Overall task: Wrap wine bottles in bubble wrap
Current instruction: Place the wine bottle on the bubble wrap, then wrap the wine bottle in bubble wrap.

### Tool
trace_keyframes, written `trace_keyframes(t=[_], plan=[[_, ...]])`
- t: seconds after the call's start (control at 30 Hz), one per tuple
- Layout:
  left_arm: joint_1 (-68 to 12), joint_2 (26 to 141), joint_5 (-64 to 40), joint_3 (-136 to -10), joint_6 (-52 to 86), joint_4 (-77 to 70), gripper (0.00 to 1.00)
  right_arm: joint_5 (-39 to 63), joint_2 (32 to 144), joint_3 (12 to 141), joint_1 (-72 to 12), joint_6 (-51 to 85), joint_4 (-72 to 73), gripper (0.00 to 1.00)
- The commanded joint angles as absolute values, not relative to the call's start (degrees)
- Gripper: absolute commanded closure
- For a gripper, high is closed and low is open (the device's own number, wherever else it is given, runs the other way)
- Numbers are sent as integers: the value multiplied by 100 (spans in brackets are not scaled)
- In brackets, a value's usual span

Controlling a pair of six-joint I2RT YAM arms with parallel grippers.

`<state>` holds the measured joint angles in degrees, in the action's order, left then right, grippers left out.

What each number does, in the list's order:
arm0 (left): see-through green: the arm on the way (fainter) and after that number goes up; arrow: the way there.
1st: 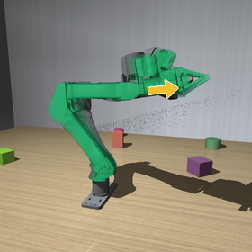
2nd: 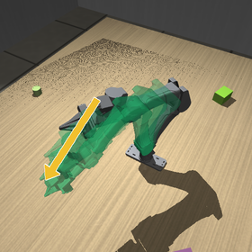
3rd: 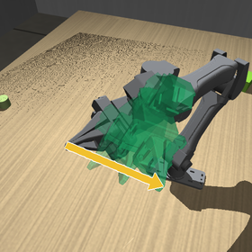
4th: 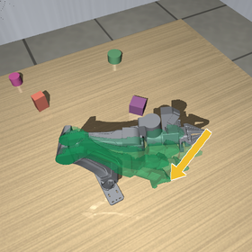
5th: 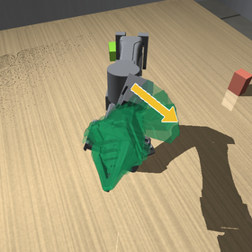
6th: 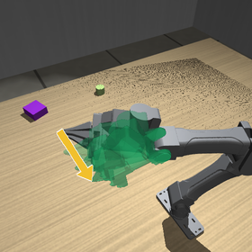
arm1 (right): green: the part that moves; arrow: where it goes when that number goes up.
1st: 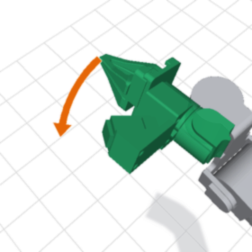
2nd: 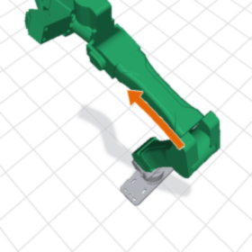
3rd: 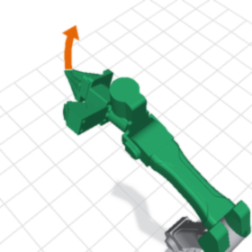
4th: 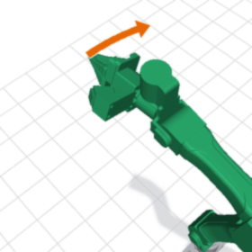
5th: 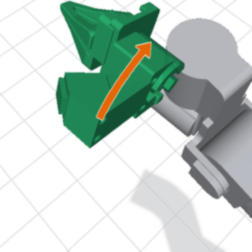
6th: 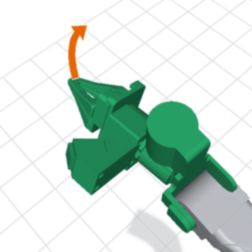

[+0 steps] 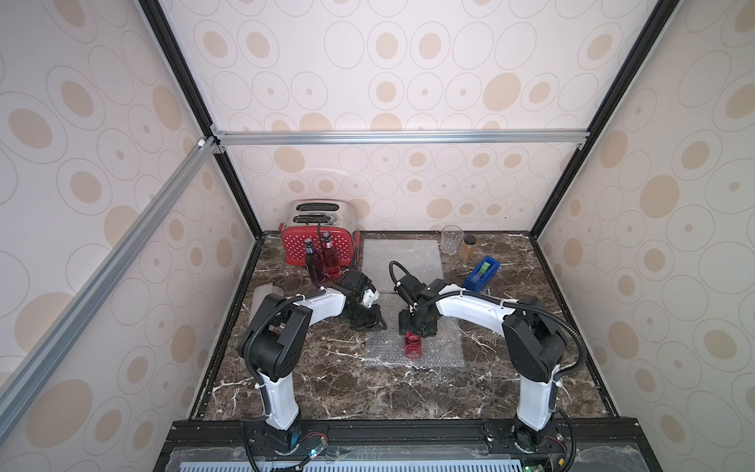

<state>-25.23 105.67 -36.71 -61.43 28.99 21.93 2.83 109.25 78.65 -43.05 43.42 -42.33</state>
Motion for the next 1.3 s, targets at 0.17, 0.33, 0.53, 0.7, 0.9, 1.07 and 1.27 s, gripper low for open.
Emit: trace_keyframes(t=[0.17, 0.33, 0.53, 0.7, 0.9, 1.07, 1.27], plan=[[-2565, 10411, -3601, -6507, 2716, 2533, 73, 218, 10107, 7691, -4087, 4282, -4553, 31], [-2600, 9964, -3645, -6750, 2725, 2674, 52, 250, 9096, 6868, -3469, 4112, -4467, 31], [-3075, 10198, -3744, -7258, 2593, 2952, 35, 887, 8597, 5840, -2442, 3694, -4286, 34], [-3296, 10671, -3621, -7805, 2508, 3358, 30, 1578, 8262, 4973, -1776, 3518, -3680, 37], [-3363, 11106, -3546, -7973, 2591, 3498, 36, 2013, 8474, 4463, -1464, 3420, -3212, 40], [-3377, 11351, -3588, -8018, 2610, 3533, 45, 2482, 8743, 4230, -1463, 3507, -2666, 40], [-3375, 11522, -3548, -7987, 2593, 3551, 55, 3047, 8846, 4192, -1467, 3606, -2130, 42]])
